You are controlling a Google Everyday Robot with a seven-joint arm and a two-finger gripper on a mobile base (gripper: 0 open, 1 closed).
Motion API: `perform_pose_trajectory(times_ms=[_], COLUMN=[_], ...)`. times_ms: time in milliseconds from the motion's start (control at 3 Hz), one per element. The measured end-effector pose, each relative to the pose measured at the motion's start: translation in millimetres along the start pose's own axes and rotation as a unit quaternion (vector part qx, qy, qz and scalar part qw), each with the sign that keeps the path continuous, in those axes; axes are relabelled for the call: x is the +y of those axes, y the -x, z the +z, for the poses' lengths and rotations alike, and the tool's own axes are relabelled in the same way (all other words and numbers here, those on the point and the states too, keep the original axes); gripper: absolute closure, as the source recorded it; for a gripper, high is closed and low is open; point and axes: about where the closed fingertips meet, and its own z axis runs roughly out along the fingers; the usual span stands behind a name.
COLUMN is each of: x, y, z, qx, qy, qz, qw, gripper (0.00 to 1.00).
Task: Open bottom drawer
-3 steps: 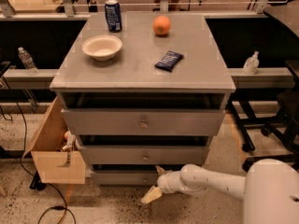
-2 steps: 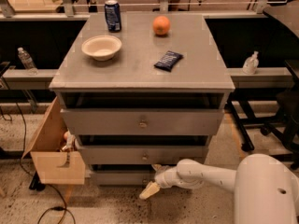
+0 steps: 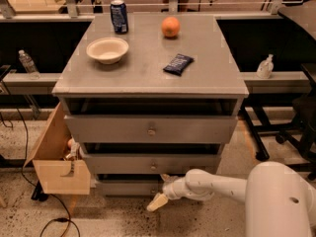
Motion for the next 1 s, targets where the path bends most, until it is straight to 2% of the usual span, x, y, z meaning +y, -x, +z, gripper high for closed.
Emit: perform_pose_trajectory(times_ms=[667,1000], x=[1,2], y=[-30,-37], z=[25,23], qx=[0.032,0.046], qy=[0.006,-0.003], qz=[0.021,0.022], qw=[0.9993,0.9987], gripper=[0.0,0.0])
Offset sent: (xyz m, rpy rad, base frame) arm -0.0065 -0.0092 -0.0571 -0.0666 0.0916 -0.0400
